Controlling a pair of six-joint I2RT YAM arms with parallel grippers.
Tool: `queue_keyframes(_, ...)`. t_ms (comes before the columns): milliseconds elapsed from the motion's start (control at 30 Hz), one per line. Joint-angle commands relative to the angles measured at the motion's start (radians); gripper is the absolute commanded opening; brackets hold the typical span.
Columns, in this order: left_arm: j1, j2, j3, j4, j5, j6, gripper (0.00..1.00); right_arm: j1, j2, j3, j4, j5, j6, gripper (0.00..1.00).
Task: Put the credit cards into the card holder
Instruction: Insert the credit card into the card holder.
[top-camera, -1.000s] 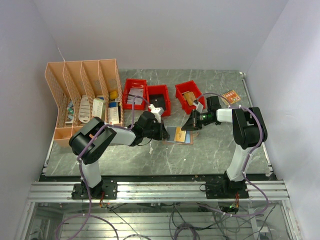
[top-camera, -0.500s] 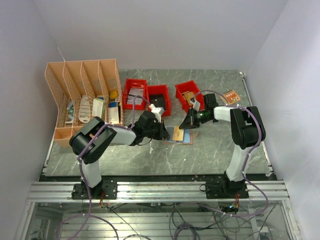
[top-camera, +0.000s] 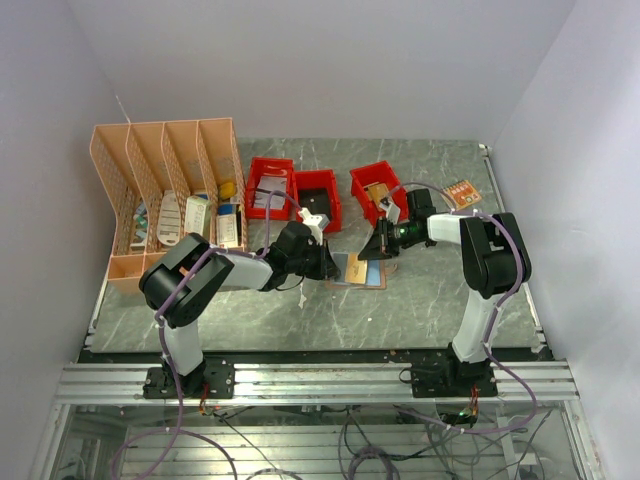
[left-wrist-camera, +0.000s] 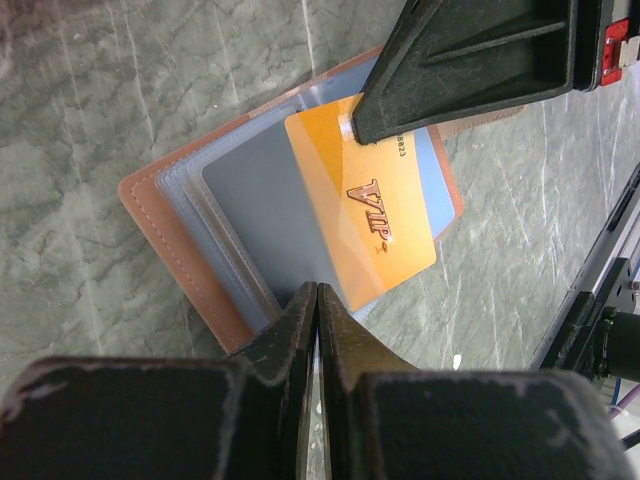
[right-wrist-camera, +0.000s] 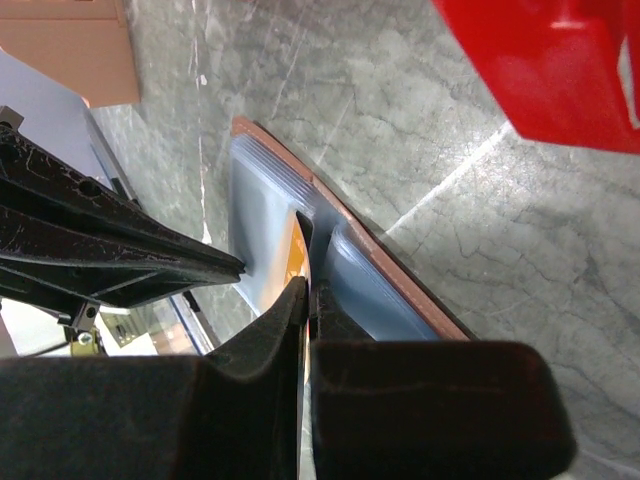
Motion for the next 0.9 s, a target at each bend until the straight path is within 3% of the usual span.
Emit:
queue_keyframes(0, 0.005, 0.031, -0.003, -0.076, -0.012, 0.033, 0.15, 0.011, -0.013, -0.025, -0.007, 0.037, -0.025, 0.0)
queue_keyframes(600, 0.005, 0.022, -0.006, -0.068, -0.009, 0.025, 0.16, 0.058, 0.054, 0.02, 0.009, -0.017, -0.016, 0.0)
queue_keyframes(867, -0.014, -0.085, 0.001, -0.08, -0.049, -0.057, 0.25, 0.058, 0.055, 0.016, 0.012, -0.017, -0.015, 0.03)
